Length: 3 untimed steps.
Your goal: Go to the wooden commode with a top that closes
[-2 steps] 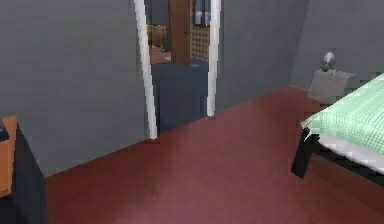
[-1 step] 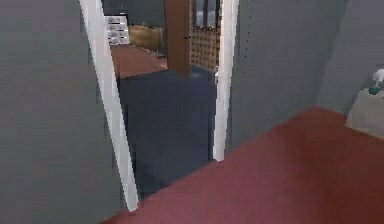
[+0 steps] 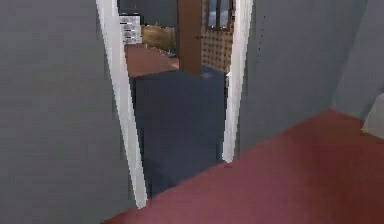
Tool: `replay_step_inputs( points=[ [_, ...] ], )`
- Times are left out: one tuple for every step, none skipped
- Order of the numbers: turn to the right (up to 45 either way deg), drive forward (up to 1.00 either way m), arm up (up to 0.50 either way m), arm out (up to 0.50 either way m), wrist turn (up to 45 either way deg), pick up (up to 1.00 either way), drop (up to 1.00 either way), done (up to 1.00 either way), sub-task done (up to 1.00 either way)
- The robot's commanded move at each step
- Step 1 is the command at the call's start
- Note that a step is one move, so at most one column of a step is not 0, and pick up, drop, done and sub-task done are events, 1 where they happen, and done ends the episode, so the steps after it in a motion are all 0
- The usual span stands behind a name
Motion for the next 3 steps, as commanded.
replay_step_inputs(
  points=[
    [0.0, 1.0, 0.0, 0.0, 0.0, 0.0, 0.0, 0.0, 0.0],
    [-6.0, 0.0, 0.0, 0.0, 0.0, 0.0, 0.0, 0.0, 0.0],
    [0.0, 0.2, 0.0, 0.0, 0.0, 0.0, 0.0, 0.0, 0.0]
  ],
)
